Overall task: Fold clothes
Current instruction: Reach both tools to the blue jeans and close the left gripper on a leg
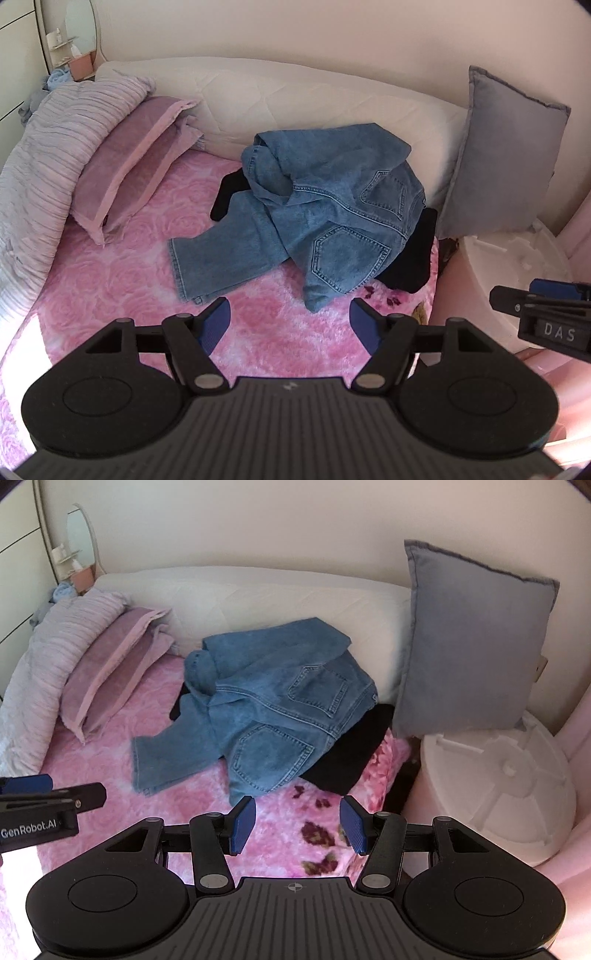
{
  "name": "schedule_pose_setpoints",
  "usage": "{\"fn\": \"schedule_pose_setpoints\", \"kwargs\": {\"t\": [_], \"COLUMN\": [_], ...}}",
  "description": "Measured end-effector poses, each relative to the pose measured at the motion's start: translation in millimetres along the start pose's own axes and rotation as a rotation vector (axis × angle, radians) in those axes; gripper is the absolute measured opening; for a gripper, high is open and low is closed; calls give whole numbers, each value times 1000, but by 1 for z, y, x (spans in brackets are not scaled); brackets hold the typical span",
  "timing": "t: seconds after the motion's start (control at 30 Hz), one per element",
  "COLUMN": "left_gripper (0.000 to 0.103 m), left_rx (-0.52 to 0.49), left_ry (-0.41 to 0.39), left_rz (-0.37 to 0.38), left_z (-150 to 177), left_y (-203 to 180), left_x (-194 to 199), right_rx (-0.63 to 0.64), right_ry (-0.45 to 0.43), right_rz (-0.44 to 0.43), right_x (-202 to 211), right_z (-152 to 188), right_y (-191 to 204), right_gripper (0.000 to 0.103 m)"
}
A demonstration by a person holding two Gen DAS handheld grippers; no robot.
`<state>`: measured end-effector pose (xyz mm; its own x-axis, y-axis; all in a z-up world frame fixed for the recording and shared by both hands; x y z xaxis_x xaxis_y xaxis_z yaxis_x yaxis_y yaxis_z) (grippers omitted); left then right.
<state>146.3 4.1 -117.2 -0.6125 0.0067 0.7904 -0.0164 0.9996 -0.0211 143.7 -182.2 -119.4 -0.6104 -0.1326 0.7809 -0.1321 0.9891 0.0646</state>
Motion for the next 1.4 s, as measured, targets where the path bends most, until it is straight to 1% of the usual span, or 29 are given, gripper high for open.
{"fn": "schedule_pose_setpoints", "kwargs": {"t": [0.17,0.4,0.7,0.93,1.13,1.27,1.4], "left_gripper": [68,68,68,68,68,68,68], "left_rx": [-8,-10,17,44,88,129,201], "left_ry": [13,60,114,153,196,215,230], "left_rz": [-24,-38,-45,-59,-58,-61,-61], "left_z": [-18,-46,-85,-106,-118,-125,-131], "left_y": [-7,-13,-17,-13,-2,9,26], "left_x": [-34,-85,-146,-193,-235,-263,-287], "right_rx": [-13,-25,-21,-14,-28,-59,-96], "right_ry": [19,40,82,103,136,157,172], "right_rz": [5,26,10,-7,-14,-33,-43], "right_x": [-31,-73,-137,-188,-232,-261,-286], "right_z": [-18,-44,-86,-117,-134,-143,-152], "right_y": [-13,-31,-50,-58,-68,-72,-75], "right_gripper": [54,54,54,54,54,55,54]}}
Point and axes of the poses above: each gripper's, at about its wrist camera, not at the fingertips, and x roughly against the way its jaws point, y to its left, z to its underside, the point moved 7 cm from there along -x, roughly the way its jaws point, and after that the axes turned 1 degree about z, right-handed, at the moved point
